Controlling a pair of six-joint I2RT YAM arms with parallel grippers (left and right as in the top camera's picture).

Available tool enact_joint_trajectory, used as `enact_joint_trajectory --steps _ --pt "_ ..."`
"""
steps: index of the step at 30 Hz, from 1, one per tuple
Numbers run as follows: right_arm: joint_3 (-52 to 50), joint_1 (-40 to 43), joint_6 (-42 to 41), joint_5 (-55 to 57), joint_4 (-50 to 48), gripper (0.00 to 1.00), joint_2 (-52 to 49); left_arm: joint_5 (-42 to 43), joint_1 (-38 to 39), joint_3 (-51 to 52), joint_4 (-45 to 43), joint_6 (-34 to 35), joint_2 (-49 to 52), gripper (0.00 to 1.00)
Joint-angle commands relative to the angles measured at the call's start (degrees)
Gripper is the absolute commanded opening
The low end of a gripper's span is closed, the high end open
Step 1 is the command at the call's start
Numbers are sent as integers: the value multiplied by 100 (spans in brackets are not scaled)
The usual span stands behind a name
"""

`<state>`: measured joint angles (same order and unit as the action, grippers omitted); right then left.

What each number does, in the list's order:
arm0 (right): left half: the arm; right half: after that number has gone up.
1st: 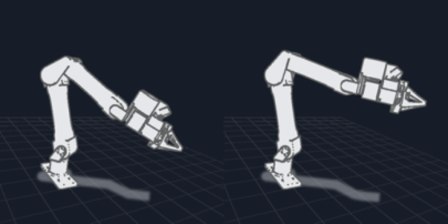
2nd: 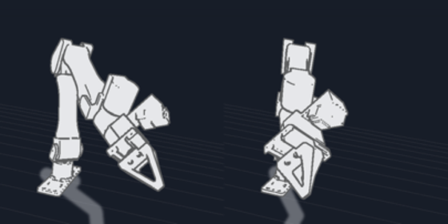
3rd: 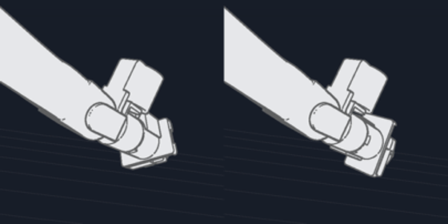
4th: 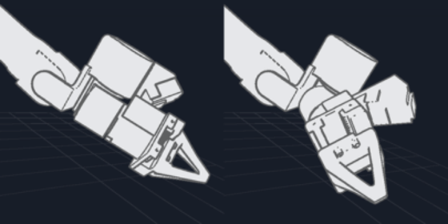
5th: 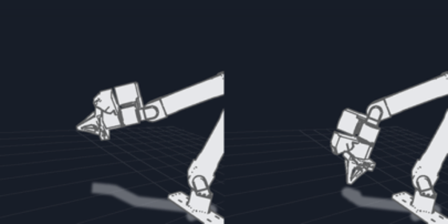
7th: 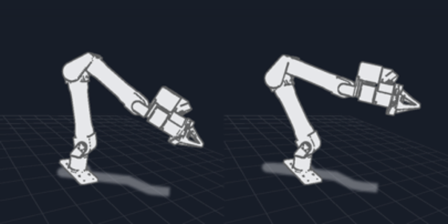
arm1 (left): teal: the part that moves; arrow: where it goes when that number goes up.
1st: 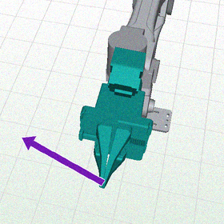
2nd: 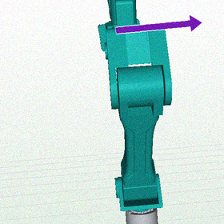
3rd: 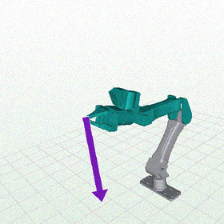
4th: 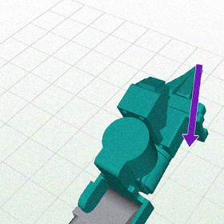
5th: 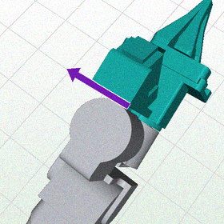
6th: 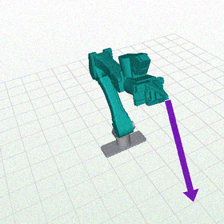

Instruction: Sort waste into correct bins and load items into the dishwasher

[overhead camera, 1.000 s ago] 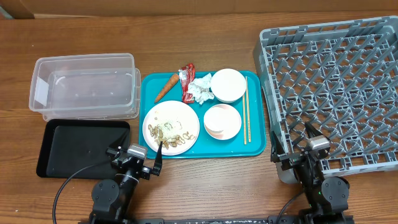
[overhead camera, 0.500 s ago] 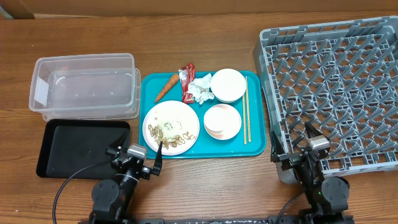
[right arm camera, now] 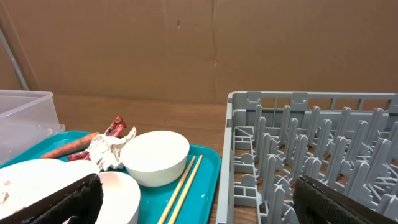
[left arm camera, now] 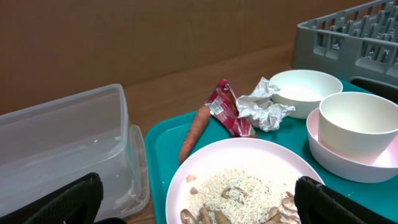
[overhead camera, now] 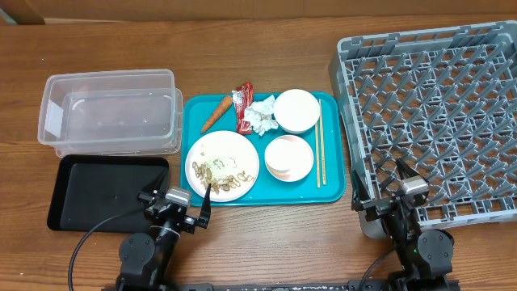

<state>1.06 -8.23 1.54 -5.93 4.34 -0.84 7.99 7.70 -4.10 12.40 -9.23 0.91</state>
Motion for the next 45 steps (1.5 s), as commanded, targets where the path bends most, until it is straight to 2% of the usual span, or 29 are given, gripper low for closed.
enact_joint_trajectory --steps 1,13,19,23,26,31,37,42,45 --pt "-61 44 15 33 -20 100 68 61 -55 35 -28 -87 -66 100" --pt "-61 42 -11 -98 -37 100 68 125 -55 35 -122 -83 -66 100" --pt "-57 42 -796 -763 -557 100 68 1390 -55 26 -905 -74 -66 100" --pt "216 42 -1539 -960 -887 100 66 1209 -57 -232 -1307 684 -57 100" --pt "741 44 -1532 -914 -514 100 28 1014 -57 -662 -1196 839 107 100" --pt "2037 44 -1528 -651 730 100 -592 986 -57 -1965 -490 839 1215 100" --pt "3906 42 -1532 -763 2332 100 -2334 1233 -55 -4201 1119 841 3434 100" --pt "5654 42 -1528 -1373 3591 100 -4118 1928 -55 -6295 2625 837 5235 100" --pt "6120 42 -1530 -2072 3777 100 -4878 1912 -55 -7114 3276 802 5969 100"
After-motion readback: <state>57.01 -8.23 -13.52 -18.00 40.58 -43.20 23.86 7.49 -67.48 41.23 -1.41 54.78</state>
